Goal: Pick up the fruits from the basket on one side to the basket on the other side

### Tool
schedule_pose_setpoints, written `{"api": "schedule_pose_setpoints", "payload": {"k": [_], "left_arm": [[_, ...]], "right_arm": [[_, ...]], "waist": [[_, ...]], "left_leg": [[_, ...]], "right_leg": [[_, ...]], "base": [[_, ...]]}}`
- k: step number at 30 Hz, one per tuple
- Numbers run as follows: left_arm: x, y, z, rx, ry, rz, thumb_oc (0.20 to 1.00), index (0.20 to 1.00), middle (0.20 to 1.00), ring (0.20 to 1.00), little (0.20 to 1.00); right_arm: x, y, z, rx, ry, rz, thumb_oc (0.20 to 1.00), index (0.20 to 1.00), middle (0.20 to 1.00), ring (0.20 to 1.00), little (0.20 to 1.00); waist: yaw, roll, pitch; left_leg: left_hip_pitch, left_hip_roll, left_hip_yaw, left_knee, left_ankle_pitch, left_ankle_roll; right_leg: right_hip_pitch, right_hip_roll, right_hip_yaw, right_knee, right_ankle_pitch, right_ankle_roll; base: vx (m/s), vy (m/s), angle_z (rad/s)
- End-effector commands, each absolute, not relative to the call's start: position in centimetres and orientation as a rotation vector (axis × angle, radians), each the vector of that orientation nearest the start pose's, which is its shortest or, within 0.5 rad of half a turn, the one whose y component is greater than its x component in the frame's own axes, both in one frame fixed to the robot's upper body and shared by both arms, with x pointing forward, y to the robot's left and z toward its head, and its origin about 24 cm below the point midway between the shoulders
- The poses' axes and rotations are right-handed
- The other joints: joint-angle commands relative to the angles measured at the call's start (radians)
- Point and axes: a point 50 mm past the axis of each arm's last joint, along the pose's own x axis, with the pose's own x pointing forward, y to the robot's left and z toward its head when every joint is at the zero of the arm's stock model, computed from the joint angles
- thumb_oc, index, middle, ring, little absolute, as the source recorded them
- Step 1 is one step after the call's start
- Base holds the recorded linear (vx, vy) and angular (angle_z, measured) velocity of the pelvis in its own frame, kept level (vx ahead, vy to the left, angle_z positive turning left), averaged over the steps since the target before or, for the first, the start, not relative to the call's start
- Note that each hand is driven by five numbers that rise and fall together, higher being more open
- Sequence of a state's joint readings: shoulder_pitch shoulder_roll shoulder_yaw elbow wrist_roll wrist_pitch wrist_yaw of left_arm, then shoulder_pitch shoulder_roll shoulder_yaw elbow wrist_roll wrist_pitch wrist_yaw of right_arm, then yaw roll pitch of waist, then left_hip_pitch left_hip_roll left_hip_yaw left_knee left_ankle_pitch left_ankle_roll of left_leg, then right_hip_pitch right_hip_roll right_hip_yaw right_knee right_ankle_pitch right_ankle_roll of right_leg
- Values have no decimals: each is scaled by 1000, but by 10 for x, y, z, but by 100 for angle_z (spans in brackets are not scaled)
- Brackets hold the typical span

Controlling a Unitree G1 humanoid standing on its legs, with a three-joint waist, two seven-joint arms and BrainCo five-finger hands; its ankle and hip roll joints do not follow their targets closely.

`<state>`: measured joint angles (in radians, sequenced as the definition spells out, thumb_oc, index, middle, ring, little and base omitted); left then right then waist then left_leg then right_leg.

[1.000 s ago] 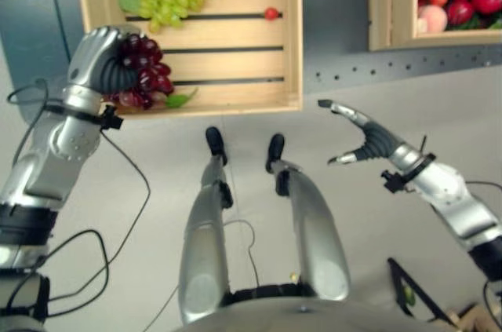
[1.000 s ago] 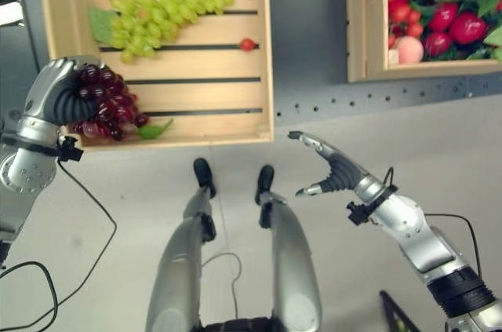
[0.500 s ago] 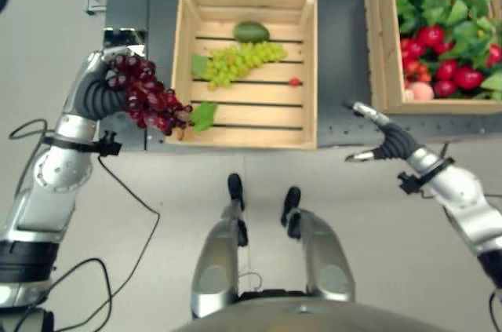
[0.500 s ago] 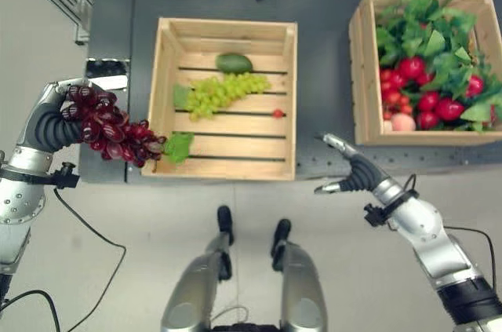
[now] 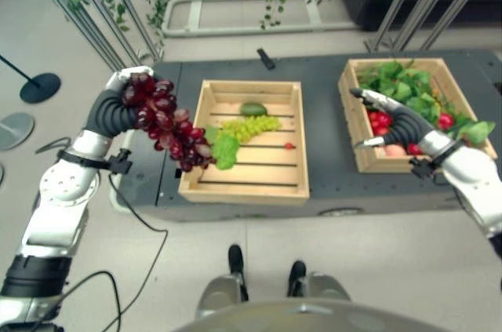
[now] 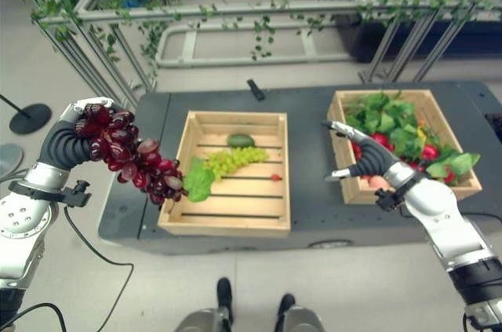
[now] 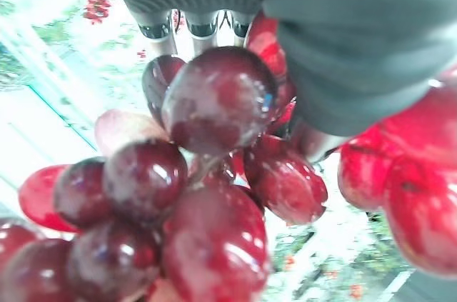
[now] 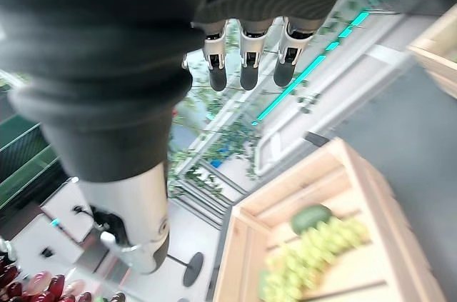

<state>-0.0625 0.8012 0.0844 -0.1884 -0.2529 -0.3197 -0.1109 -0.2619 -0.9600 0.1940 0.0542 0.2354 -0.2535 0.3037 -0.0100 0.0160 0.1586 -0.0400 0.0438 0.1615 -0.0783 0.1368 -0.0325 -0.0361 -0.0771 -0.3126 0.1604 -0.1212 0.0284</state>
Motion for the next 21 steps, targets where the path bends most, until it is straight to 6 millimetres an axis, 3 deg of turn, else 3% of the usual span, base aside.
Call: {"api": "schedule_pose_setpoints", "payload": {"k": [1,5,6,9,12,21], "left_arm": [[243,222,227,535,-771,-322,200,200,200,200,200],[246,205,237,536,-810,-420,200,200,200,200,200],[251,192,242,534,-827,-483,200,200,200,200,200],[254,183,244,540,-830,-532,200,200,200,200,200],[261,162,248,581,-842,-621,200,200,200,200,200],[271,125,249,614,-855,-763,200,200,200,200,200]], "right_arm": [[294,-226,181,-662,-344,527,1000,1000,1000,1000,1000],[302,-204,182,-576,-335,637,1000,1000,1000,1000,1000],[305,-191,180,-533,-329,689,1000,1000,1000,1000,1000],[307,-182,181,-531,-336,718,1000,1000,1000,1000,1000],[304,-158,181,-514,-345,837,1000,1000,1000,1000,1000],[288,-117,171,-320,-339,1044,1000,1000,1000,1000,1000]], "waist": [[5,-55,-41],[5,-57,-65],[0,-56,-72],[-4,-55,-77],[-18,-52,-89],[-43,-55,-101]], "left_leg": [[103,-74,42,30,-178,3],[125,-73,45,29,-184,3],[133,-73,46,29,-188,4],[143,-73,46,26,-190,4],[157,-72,51,20,-192,4],[170,-68,58,14,-198,9]], "right_leg": [[24,6,-10,-132,100,105],[47,10,-8,-135,95,104],[55,11,-7,-133,92,104],[64,12,-7,-134,89,103],[70,16,-1,-137,88,104],[73,20,14,-130,87,109]], "base": [[62,-8,0],[39,-4,1],[42,-4,0],[32,4,1],[41,10,-2],[5,4,-2]]}}
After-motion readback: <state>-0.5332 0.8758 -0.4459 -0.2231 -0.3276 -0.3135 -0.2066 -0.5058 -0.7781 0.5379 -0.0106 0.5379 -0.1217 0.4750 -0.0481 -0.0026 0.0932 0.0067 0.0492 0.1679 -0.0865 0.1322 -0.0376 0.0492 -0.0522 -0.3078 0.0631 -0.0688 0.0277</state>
